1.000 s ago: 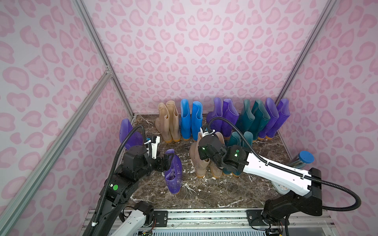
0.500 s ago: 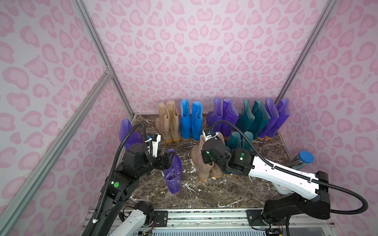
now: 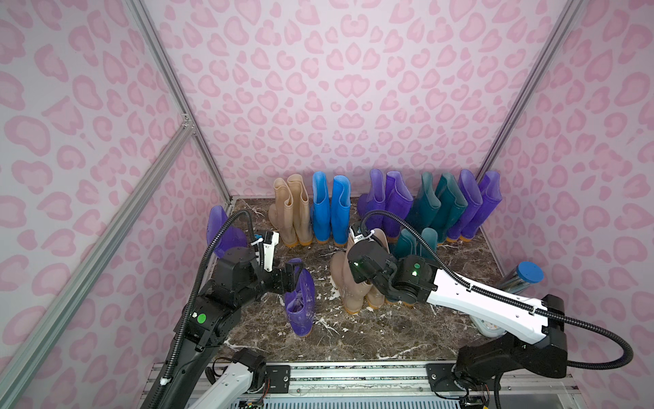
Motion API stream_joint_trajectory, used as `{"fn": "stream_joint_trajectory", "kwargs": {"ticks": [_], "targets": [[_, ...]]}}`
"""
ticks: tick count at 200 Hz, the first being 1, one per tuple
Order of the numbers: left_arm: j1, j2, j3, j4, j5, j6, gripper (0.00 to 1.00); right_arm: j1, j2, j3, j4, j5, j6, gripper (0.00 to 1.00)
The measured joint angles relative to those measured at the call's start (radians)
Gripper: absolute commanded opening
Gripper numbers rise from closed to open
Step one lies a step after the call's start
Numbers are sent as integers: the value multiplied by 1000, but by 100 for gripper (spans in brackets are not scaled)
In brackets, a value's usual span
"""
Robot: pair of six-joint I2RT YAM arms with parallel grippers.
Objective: Match and arrange rain boots in pairs
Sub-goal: Pair a pair of rain boots at the center of the board.
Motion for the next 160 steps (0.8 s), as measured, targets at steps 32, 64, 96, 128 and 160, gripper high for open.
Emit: {"fn": "stream_joint_trajectory", "kwargs": {"ticks": [32, 64, 96, 128, 160], "targets": [[0, 11, 8, 1, 7, -1, 79, 3, -14, -12, 4, 4, -14, 8], [0, 29, 19, -1, 19, -10, 80, 11, -8, -2, 13, -11, -31, 36], [0, 81, 103, -78, 24, -26, 81, 37, 22, 16, 42, -31, -48, 49], [0, 132, 189, -217, -11, -26, 81, 42, 11, 37, 55, -33, -66, 62], [-6, 149, 214, -338, -13, -25, 79, 38, -60, 56, 97, 13, -101, 71]]}}
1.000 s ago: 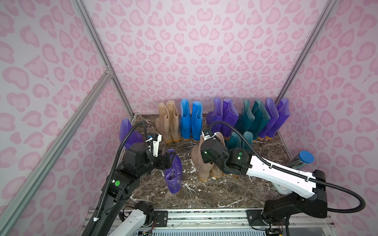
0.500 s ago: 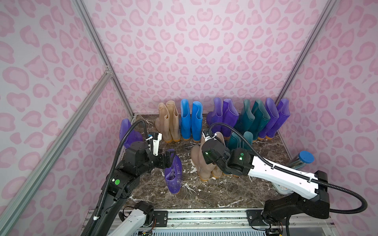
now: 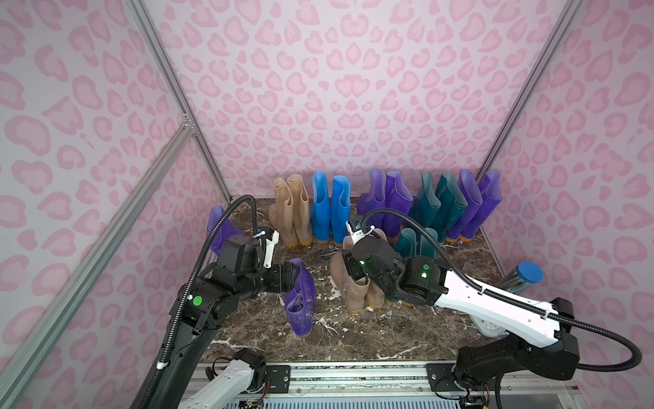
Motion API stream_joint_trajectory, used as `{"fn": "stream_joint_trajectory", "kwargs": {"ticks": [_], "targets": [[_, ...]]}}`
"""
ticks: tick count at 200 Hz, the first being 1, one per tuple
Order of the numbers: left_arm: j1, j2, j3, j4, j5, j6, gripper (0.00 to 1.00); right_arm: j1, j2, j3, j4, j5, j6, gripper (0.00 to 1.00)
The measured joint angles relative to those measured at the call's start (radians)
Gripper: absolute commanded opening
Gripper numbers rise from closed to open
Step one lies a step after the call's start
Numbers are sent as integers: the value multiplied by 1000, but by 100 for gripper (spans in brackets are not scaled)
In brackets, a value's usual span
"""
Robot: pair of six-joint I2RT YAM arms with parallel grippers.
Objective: Match and arrange rain boots in pairs
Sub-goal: Pair a pair of rain boots at the center of the board, then adjust the rain boot at the center of the board.
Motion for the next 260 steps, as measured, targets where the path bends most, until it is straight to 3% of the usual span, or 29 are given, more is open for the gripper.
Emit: {"fn": "stream_joint_trajectory", "kwargs": {"ticks": [33, 86, 123, 135, 158, 168, 214, 260], "targets": [[-10, 16, -8, -55, 37, -1, 77, -43, -87, -46, 67, 31, -29, 73], [-20, 57, -9, 11, 147, -34, 74, -121, -193, -186, 116, 23, -32, 72], [-25, 97, -40, 31, 121, -42, 63, -143, -246, -240, 134, 20, -25, 71], [-26, 108, -51, 32, 106, -42, 51, -150, -261, -257, 144, 18, -25, 70], [-29, 138, -57, 47, 98, -43, 14, -166, -276, -285, 171, 2, -25, 70], [-30, 152, -51, 50, 84, -39, 3, -170, -278, -293, 177, -4, -25, 70], [-33, 232, 23, 82, 37, 20, 2, -198, -309, -333, 186, -28, -25, 70], [-34, 341, 97, 177, 61, 81, 2, -217, -338, -359, 201, -37, -25, 70]]}}
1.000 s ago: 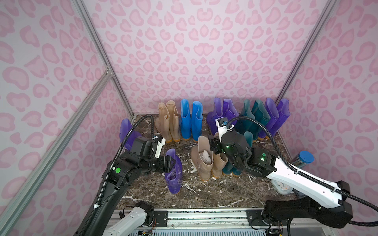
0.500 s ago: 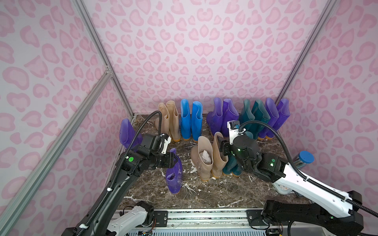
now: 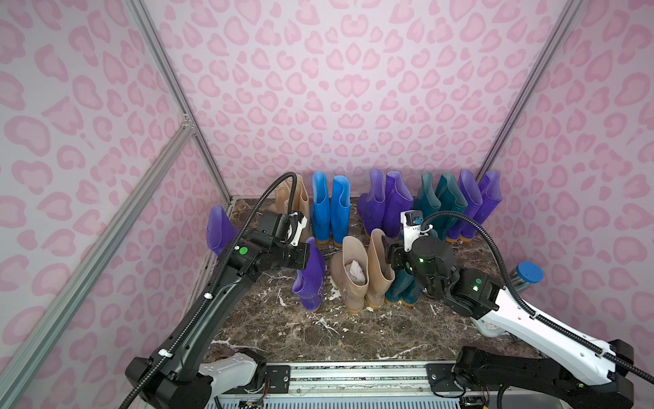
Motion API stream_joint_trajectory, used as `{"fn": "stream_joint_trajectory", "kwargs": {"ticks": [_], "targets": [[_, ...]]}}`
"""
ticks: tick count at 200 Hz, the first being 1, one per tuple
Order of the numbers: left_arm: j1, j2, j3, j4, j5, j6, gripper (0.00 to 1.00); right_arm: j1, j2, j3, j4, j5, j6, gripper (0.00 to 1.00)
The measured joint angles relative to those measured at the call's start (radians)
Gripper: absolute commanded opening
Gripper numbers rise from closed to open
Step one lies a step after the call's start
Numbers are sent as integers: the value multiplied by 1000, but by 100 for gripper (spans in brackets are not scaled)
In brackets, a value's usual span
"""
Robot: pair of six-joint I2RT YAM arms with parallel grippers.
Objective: Match and arrange rain boots in pairs
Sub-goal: Adjust the rain boot at the center of the board.
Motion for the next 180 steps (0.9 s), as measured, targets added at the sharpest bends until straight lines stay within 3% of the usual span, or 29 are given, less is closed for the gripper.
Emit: {"fn": "stream_joint_trajectory", "kwargs": {"ticks": [49, 137, 180], "targets": [[-1, 64, 6, 57, 18, 21, 2, -24, -29, -24, 2, -11, 1, 69], [-11, -3, 106, -25, -26, -137, 2, -32, -45, -31, 6, -17, 2, 68], [-15, -21, 32, -33, -12, -140, 2, -32, -52, -46, 19, -25, 8, 68]]}}
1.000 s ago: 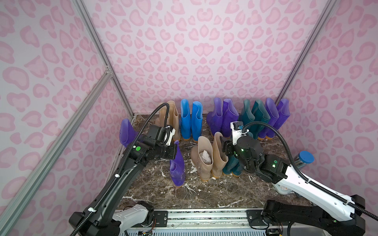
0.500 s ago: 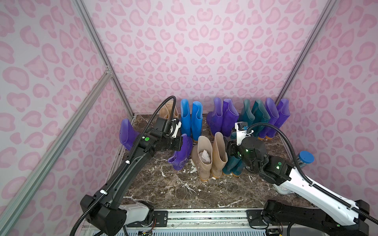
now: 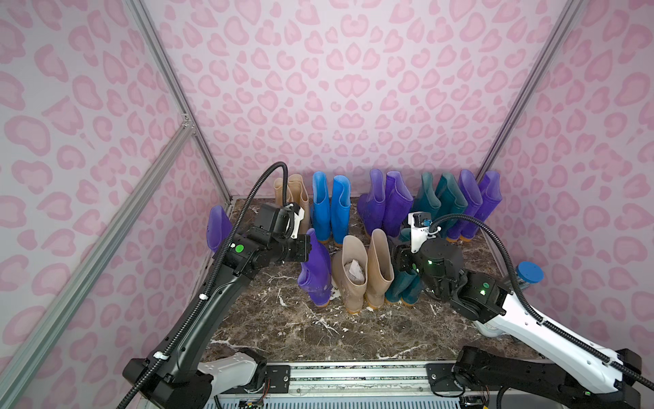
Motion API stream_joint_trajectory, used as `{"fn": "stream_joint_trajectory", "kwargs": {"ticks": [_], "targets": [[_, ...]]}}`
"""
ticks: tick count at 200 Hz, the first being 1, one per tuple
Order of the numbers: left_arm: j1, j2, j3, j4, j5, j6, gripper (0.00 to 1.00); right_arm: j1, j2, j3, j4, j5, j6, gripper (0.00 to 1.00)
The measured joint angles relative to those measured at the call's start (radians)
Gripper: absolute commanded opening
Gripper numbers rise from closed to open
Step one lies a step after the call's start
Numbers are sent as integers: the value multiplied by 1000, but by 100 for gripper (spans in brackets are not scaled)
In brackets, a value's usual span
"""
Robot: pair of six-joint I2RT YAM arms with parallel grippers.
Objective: Match and arrange rain boots in pairs
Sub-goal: Adjust the rain boot at the center of the board.
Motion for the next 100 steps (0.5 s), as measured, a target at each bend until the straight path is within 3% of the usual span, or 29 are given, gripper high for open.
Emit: {"fn": "stream_joint_trajectory", "kwargs": {"ticks": [100], "targets": [[0, -29, -96, 38, 15, 13, 2, 0, 5, -2, 1, -19, 0, 68]]}}
